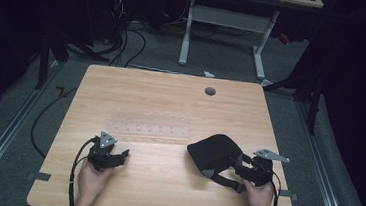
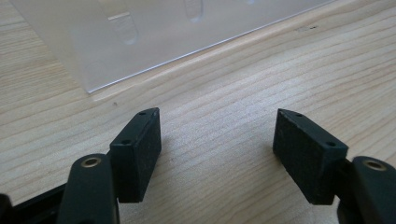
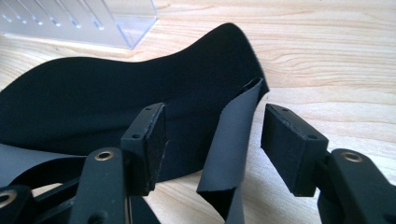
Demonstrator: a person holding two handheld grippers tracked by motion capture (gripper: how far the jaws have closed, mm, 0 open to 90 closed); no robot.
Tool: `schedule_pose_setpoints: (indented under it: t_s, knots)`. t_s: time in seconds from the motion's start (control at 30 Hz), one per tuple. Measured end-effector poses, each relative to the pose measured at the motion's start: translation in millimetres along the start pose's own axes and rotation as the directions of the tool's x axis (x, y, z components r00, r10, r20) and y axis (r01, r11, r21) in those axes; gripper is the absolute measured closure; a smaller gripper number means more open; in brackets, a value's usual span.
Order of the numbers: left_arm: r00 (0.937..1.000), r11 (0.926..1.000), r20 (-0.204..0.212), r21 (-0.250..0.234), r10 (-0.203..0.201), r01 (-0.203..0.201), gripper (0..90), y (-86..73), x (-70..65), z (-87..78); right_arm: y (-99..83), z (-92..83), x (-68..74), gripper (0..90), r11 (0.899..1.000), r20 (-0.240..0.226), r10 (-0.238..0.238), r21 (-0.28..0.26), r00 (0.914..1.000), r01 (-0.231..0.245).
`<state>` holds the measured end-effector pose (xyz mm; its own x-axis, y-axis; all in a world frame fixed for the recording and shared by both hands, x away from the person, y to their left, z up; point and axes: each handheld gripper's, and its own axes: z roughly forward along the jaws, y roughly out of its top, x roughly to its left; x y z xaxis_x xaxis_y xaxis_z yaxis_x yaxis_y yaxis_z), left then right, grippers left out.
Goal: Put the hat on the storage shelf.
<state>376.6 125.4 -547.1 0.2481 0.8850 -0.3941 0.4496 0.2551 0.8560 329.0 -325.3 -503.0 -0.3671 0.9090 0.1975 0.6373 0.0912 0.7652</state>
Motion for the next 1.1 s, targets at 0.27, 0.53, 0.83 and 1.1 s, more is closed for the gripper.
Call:
schedule_pose_setpoints:
  t_s: [0.27,0.53,0.83,1.1]
  knots:
    - [1.0000,1.0000,0.000,0.000,0.000,0.000,32.8,0.0,0.0,0.0,5.9,9.7,1.6,40.9,1.000,-0.017,0.002,0.022,0.9999,-0.002]
    - [1.0000,1.0000,0.000,0.000,0.000,0.000,32.8,0.0,0.0,0.0,8.1,22.5,0.5,43.8,0.999,-0.035,0.009,0.053,0.9993,-0.007]
    - [1.0000,1.0000,0.000,0.000,0.000,0.000,32.8,0.0,0.0,0.0,5.6,31.1,-3.9,49.8,0.996,-0.072,0.027,0.081,0.9970,-0.021]
    - [1.0000,1.0000,0.000,0.000,0.000,0.000,32.8,0.0,0.0,0.0,-0.1,33.3,-6.5,61.0,0.996,-0.111,0.039,0.084,0.9931,-0.030]
